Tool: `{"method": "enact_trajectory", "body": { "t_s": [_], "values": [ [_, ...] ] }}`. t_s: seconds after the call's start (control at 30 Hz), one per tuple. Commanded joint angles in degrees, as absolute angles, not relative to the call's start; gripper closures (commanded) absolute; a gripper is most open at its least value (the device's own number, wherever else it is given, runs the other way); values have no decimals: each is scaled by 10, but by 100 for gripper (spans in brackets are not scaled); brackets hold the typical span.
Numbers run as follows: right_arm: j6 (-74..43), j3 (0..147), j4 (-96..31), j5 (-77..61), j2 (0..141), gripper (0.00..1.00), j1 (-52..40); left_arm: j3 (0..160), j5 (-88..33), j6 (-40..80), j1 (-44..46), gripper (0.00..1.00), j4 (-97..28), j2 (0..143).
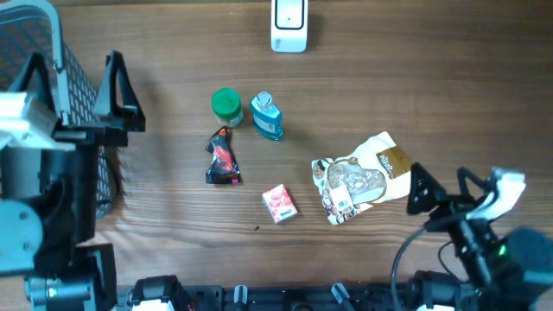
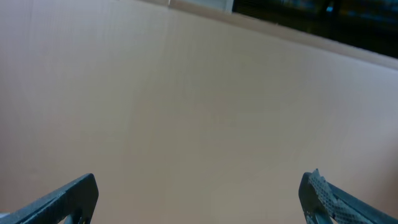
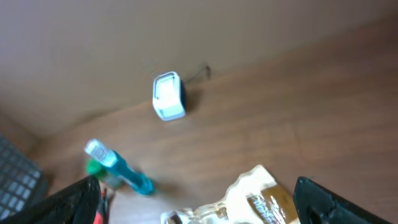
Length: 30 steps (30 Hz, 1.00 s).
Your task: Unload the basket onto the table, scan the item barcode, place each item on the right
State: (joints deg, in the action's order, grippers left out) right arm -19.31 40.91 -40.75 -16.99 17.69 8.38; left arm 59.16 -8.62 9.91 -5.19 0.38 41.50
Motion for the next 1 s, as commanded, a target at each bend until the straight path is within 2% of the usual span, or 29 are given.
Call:
{"method": "enact_trajectory", "body": {
  "t_s": [0.0, 0.13, 0.3, 0.4, 0.53, 0.63, 0.73, 0.8, 0.83, 0.87, 0.97],
  "values": [
    [-180, 503, -457, -138, 317, 0, 83, 595, -74, 96, -49, 0, -9, 441],
    [-180, 646, -507, -137, 476, 0, 53, 595, -65, 96, -49, 0, -29, 454],
    [-210, 847, -543, -13, 679, 0, -143, 595, 13, 94, -49, 0, -31, 474],
    [-207, 940, -538, 4, 777, 0, -254, 595, 31, 94, -49, 0, -30, 483],
    [-208, 956, -531, -24, 872, 0, -318, 595, 31, 94, -50, 0, -28, 487],
    [-222, 956, -493, -127, 925, 0, -321, 595, 31, 94, -50, 0, -28, 488],
    [-358, 957, -491, -117, 953, 0, -319, 595, 31, 94, -50, 0, -26, 488],
    [-452, 957, -507, -71, 959, 11, -319, 595, 31, 94, -50, 0, -26, 488],
    [-491, 957, -511, -63, 959, 11, -319, 595, 31, 93, -50, 0, -26, 488],
    [-537, 960, -519, -56, 959, 2, -318, 595, 32, 93, -50, 0, -26, 488],
    [-615, 980, -544, -56, 962, 1, -314, 595, 55, 91, -50, 0, -27, 492]
  ]
}}
